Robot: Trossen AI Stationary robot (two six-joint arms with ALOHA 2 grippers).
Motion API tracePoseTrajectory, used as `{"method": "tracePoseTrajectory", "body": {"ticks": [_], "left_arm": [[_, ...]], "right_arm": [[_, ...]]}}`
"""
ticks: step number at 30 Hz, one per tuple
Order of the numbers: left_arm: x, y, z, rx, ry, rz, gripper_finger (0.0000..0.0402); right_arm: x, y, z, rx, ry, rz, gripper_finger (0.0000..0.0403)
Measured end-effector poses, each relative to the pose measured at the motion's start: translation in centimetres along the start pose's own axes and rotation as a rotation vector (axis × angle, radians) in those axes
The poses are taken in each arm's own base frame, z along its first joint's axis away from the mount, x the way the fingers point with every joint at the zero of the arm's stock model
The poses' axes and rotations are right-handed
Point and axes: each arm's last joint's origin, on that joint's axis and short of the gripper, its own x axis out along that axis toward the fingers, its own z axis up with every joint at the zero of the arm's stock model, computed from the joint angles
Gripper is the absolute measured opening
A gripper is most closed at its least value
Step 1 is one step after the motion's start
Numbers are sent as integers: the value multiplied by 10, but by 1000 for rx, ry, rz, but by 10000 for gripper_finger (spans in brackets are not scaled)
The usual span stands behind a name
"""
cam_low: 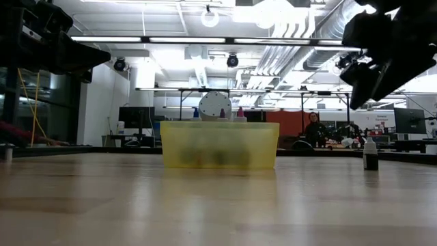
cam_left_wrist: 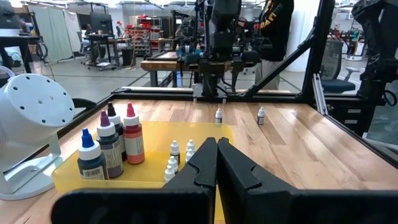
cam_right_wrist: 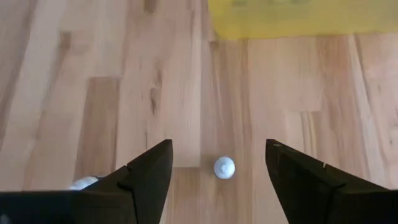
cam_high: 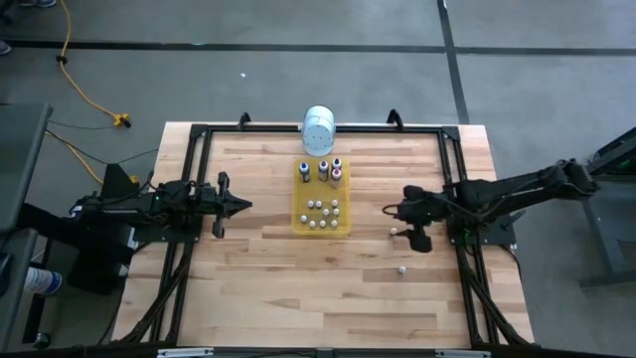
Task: Pick & Place food coloring
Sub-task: Put the small brown coloring bottle in the yellow transparent bin
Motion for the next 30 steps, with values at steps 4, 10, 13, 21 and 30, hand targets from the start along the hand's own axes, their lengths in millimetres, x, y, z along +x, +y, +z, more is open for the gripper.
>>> {"method": "tracePoseTrajectory", "body": {"ticks": [4,10,13,21,30], "left_arm": [[0,0,0,0,0,0,0],[0,0,0,0,0,0,0],[0,0,0,0,0,0,0],[0,0,0,0,0,0,0],[0,0,0,0,0,0,0]], "right_arm": [[4,-1,-2,32,16,-27,246],[10,-1,0,256,8,-76,246],[13,1,-1,346,22,-92,246],[25,3,-5,615,113,-97,246],[42,-4,-9,716,223,-153,246]]}}
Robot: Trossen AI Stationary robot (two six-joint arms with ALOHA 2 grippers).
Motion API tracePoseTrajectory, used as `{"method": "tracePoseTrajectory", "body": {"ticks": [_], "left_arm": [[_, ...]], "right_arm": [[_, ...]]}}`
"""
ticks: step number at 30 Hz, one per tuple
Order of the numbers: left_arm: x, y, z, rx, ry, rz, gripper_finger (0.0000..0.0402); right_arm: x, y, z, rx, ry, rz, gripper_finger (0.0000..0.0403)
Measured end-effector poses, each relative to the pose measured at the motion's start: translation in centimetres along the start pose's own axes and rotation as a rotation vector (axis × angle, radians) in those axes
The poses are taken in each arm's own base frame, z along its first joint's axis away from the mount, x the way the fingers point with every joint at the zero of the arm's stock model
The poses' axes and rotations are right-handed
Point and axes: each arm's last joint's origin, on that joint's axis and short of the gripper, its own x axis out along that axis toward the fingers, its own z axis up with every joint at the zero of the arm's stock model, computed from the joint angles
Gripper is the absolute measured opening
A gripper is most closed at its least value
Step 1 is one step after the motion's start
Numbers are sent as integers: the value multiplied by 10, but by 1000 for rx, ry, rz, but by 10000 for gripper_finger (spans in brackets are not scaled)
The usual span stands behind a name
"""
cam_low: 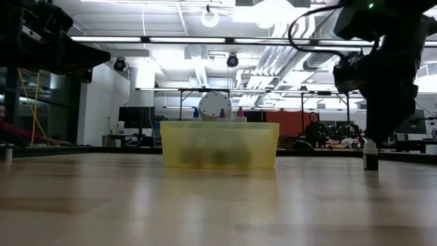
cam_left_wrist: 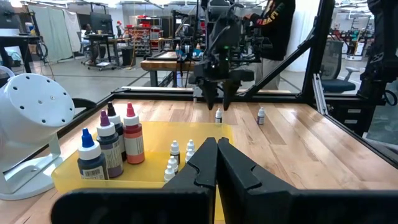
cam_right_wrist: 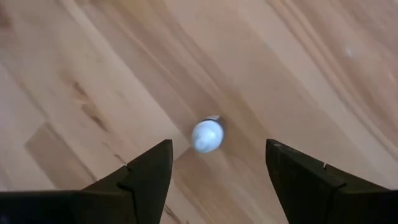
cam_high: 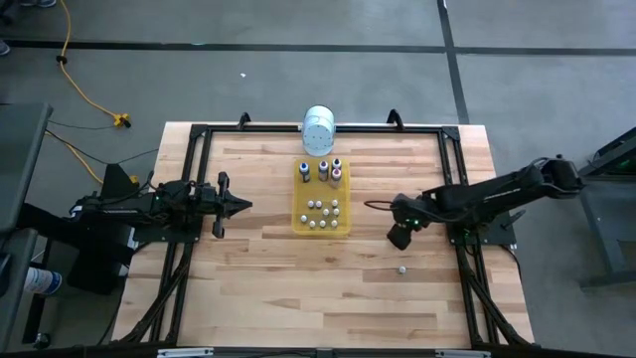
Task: Pick & Place food coloring
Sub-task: Put the small brown coloring bottle in the yellow transparent bin
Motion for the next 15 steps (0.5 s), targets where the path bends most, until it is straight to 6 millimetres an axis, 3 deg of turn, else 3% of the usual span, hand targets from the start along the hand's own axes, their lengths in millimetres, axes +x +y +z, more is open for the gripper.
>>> {"method": "tracePoseTrajectory", "body": {"ticks": [8,15], "left_arm": [[0,0,0,0,0,0,0],[0,0,0,0,0,0,0]], "right_arm": [[-2,8,21,26,50,-87,246],[10,21,32,10,219,-146,246]]}}
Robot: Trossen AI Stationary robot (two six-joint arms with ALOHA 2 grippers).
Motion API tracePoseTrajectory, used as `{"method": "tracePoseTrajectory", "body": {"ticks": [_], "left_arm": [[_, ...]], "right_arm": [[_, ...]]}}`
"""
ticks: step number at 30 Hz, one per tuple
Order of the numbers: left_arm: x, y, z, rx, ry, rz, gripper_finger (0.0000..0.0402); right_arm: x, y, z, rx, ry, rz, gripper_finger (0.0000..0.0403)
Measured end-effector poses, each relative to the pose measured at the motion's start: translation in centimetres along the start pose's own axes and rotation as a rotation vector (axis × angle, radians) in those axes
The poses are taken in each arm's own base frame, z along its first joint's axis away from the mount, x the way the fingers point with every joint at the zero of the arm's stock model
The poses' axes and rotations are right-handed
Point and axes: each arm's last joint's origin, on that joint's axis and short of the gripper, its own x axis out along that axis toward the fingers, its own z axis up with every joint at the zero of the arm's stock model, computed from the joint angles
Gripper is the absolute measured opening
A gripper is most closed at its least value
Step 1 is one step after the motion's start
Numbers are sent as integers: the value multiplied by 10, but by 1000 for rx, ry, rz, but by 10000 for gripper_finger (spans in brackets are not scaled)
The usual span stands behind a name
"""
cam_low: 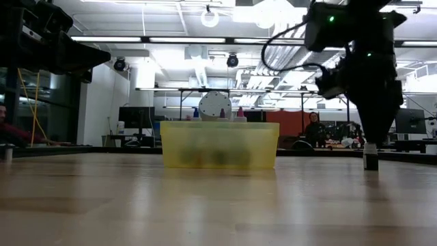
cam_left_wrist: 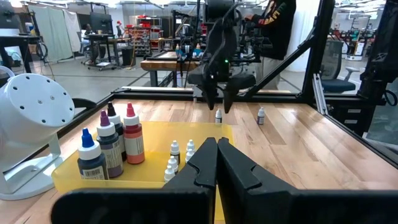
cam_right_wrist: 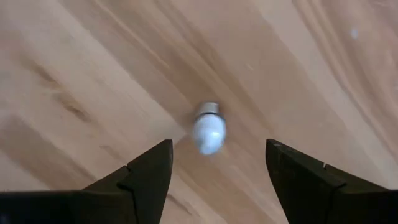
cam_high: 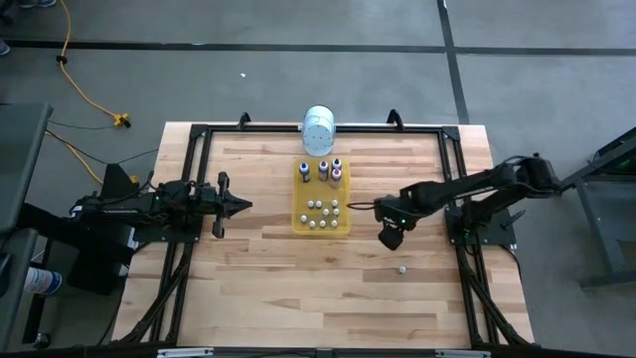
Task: Pick & Place food coloring
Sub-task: Put the small brown coloring bottle in the yellow transparent bin
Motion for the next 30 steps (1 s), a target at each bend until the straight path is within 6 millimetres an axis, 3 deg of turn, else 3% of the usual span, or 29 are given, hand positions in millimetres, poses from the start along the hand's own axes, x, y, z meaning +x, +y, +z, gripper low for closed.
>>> {"method": "tracePoseTrajectory", "body": {"ticks": [7,16,30], "left_arm": [[0,0,0,0,0,0,0],[0,0,0,0,0,0,0],[0,0,0,0,0,0,0]], "right_arm": [[10,11,11,4,61,-38,246],[9,13,19,30,56,-42,243],[8,11,19,64,79,-46,180]]}}
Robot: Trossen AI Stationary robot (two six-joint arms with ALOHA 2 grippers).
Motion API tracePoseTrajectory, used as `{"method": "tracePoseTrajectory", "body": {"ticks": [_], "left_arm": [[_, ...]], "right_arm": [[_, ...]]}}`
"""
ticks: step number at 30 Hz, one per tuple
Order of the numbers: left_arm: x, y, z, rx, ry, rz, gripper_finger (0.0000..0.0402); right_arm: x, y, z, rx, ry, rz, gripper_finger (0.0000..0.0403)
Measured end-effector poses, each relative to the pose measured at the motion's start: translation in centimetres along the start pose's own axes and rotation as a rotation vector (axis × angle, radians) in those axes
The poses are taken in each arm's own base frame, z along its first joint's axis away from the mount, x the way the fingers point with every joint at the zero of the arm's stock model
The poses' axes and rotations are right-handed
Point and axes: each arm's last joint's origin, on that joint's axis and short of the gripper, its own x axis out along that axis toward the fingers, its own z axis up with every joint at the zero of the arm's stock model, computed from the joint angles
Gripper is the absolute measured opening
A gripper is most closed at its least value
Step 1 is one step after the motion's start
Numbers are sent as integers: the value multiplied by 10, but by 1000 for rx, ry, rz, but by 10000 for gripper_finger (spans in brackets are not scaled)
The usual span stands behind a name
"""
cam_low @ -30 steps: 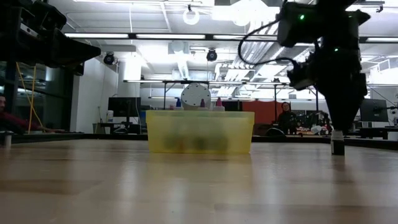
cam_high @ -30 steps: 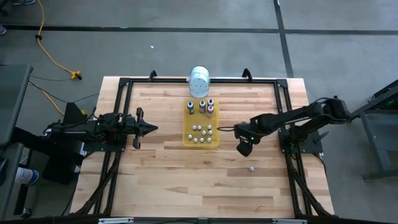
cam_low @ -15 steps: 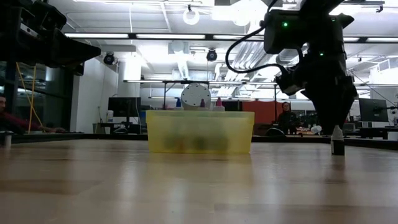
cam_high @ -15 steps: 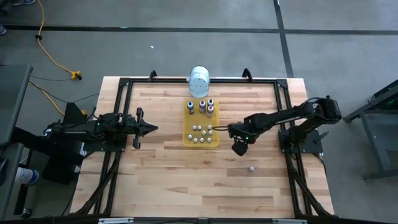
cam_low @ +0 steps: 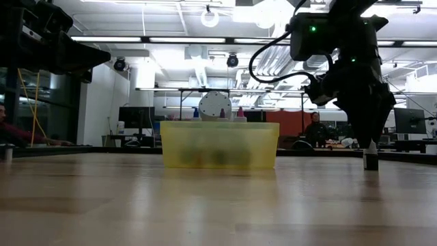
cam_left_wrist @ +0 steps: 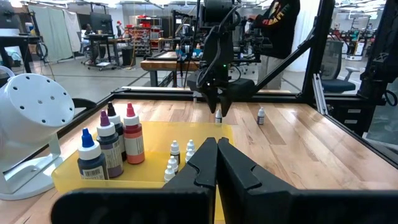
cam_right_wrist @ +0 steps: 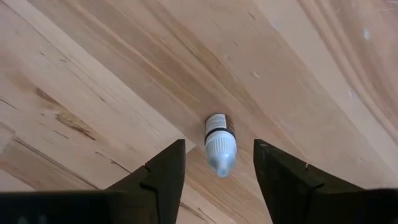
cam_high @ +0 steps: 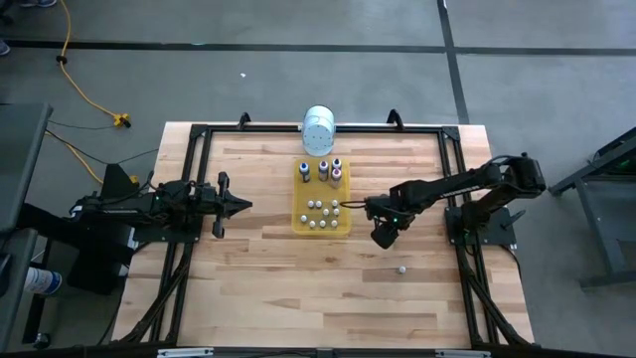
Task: Pick & Place food coloring
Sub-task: Put the small brown coloring bottle in the yellow transparent bin
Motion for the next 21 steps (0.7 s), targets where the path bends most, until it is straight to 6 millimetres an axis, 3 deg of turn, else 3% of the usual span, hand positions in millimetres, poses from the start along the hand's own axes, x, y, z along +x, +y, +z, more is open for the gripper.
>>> {"method": "tracePoseTrajectory", "body": {"ticks": [21], "left_arm": [[0,0,0,0,0,0,0]], "right_arm": [[9,1,2,-5,29,-15,132]]}}
